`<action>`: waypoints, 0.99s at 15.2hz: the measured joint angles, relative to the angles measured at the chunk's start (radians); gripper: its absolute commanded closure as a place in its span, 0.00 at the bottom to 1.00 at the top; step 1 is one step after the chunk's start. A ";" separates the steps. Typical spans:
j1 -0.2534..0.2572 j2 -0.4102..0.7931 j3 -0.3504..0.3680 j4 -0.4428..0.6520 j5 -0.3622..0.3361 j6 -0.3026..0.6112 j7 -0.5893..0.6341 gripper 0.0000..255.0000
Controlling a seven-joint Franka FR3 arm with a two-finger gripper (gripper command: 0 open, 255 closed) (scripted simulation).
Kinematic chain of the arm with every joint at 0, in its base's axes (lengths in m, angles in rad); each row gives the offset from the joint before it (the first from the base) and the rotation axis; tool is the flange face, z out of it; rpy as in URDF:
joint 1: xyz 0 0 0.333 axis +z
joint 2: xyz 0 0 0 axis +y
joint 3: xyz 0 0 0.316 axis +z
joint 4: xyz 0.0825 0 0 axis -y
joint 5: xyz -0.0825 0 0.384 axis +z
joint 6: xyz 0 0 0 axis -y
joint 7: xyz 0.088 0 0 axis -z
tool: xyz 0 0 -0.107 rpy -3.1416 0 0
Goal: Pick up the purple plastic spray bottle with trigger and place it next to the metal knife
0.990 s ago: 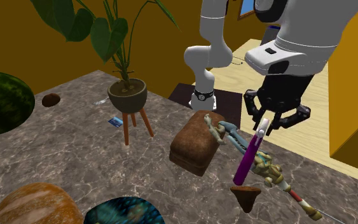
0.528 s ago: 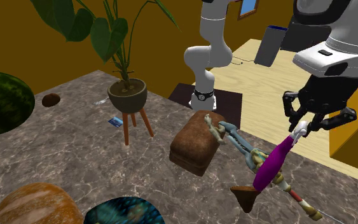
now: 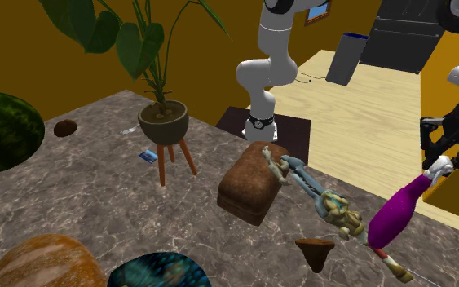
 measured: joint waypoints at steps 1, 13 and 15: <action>0.018 0.021 0.008 0.028 -0.008 -0.009 0.025 1.00; 0.183 0.239 0.045 0.289 -0.094 -0.067 0.207 1.00; 0.180 0.237 0.045 0.259 -0.094 -0.040 0.208 1.00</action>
